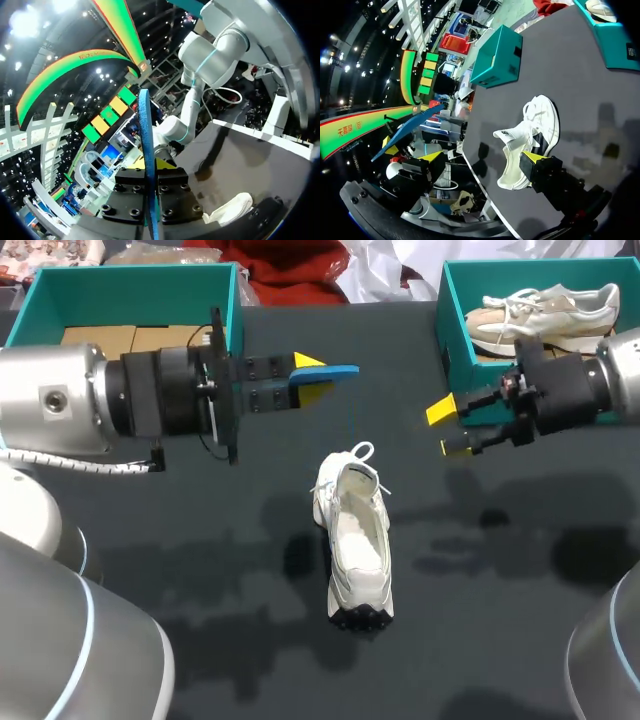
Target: Take the shoe out of the shoebox, open the shoe tongue, remove and reinsert the insole, then place the shoe into the shoebox
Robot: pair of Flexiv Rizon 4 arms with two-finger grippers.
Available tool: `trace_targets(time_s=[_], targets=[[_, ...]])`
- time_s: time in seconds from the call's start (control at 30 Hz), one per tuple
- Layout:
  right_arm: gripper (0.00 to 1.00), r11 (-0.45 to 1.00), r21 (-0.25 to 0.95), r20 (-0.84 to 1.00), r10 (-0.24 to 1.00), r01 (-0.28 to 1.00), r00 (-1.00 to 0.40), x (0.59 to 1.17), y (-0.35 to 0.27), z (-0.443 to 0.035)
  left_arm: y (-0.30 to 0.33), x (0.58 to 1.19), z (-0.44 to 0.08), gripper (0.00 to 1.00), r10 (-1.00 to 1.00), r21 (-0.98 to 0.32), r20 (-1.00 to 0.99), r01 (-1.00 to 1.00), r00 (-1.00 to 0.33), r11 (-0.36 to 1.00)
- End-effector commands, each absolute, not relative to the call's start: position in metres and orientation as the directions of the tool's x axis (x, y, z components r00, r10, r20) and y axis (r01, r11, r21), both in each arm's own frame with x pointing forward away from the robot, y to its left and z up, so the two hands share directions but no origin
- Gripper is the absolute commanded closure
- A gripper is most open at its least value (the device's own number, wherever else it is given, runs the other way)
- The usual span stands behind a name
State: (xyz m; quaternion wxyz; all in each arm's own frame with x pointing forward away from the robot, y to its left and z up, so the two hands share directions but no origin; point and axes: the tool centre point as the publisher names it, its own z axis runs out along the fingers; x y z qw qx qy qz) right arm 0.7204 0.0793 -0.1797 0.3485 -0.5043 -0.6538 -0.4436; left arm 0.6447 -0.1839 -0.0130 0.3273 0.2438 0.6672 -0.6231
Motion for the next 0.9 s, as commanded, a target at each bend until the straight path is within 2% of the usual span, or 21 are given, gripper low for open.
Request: trace_targets(time_s=[0.03, 0.1, 0.17, 0.47, 0.57, 0.8, 0.9], targets=[[0.00, 0.128, 0.237, 0.915, 0.304, 0.963, -0.265, 0.735, 0.076, -0.174, -0.184, 0.645, -0.026, 1.00, -0.111, -0.341, -0.936, 0.939, -0.334, 0.044], [0.00, 0.126, 0.237, 0.922, 0.284, 0.963, -0.263, 0.739, 0.076, -0.170, -0.187, 0.649, -0.031, 1.00, -0.098, -0.233, -0.969, 0.972, -0.229, 0.038], [0.00, 0.092, 0.165, 0.923, 0.336, 0.982, -0.186, 0.741, 0.075, -0.167, -0.187, 0.649, -0.031, 1.00, -0.098, -0.233, -0.969, 0.972, -0.229, 0.038], [0.00, 0.092, 0.165, 0.923, 0.336, 0.982, -0.186, 0.741, 0.075, -0.167, -0.187, 0.649, -0.031, 1.00, -0.098, -0.233, -0.969, 0.972, -0.229, 0.038], [0.00, 0.086, 0.146, 0.928, 0.333, 0.986, -0.167, 0.745, 0.074, -0.164, -0.196, 0.651, -0.045, 1.00, -0.073, -0.093, -0.993, 0.994, -0.088, 0.063], [0.00, 0.086, 0.187, 0.950, 0.238, 0.979, -0.202, 0.753, 0.070, -0.150, -0.205, 0.662, -0.067, 1.00, -0.068, 0.083, -0.994, 0.994, 0.089, 0.076], [0.00, 0.067, 0.164, 0.962, 0.210, 0.984, -0.174, 0.756, 0.071, -0.147, -0.206, 0.667, -0.074, 1.00, -0.096, 0.165, -0.980, 0.982, 0.173, 0.090]])
